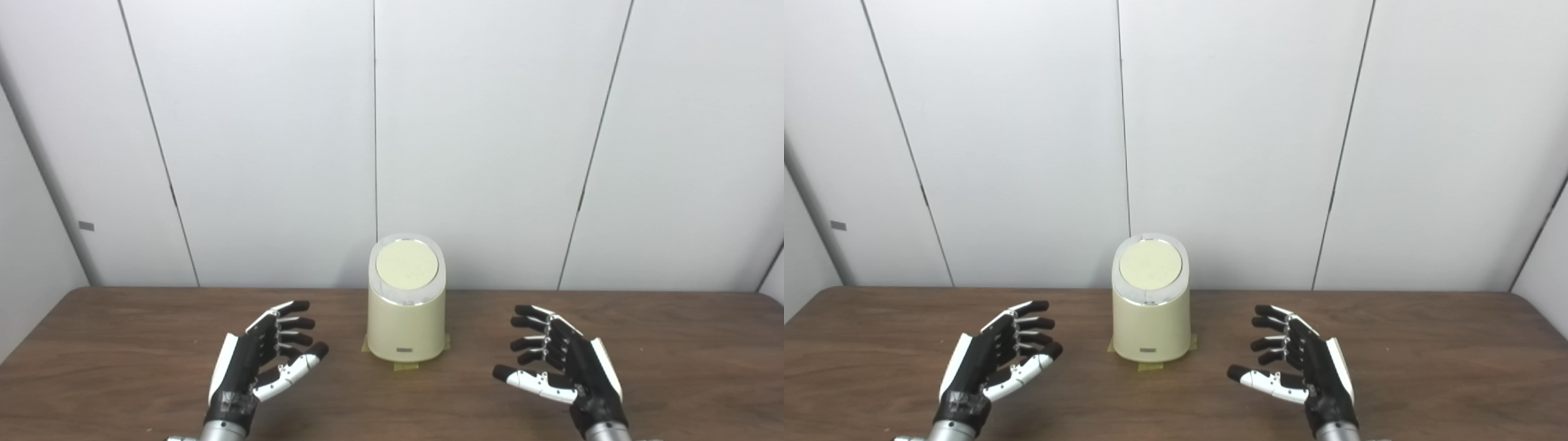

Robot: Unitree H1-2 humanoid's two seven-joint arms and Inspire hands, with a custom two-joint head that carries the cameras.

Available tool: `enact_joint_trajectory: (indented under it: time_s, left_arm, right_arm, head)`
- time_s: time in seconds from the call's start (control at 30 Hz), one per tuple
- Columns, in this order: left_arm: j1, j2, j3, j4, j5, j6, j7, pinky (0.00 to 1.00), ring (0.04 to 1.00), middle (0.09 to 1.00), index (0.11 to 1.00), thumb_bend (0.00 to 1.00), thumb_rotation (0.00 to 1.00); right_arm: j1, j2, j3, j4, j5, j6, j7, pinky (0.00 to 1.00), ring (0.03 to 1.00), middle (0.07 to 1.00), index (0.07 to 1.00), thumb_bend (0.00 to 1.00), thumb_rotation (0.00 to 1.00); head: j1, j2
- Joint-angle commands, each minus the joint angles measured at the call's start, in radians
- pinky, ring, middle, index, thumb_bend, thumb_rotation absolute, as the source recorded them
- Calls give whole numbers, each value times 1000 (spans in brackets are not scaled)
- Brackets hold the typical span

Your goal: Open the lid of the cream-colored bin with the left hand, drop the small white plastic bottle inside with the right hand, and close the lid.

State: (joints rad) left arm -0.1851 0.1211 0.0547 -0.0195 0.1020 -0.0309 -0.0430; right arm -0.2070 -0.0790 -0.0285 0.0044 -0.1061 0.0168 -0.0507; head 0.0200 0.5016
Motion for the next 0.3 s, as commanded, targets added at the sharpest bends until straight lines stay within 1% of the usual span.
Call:
enact_joint_trajectory:
  time_s: [0.0,0.1,0.27]
  left_arm:
    - [-23,5,-2,-10,-8,-20,6,524,623,692,784,691,248]
    - [-23,10,-5,-2,-11,-21,0,548,640,704,789,692,251]
    - [-27,13,-4,5,-16,-28,0,559,654,713,791,697,247]
  right_arm:
    - [-26,-5,-5,-35,0,-40,-5,523,586,719,724,774,159]
    - [-22,-7,-3,-39,-2,-42,-3,524,592,722,728,779,173]
    - [-17,-9,-3,-42,1,-44,0,525,597,726,731,779,183]
  head:
    - [1,1]
    - [-3,2]
    - [-8,1]
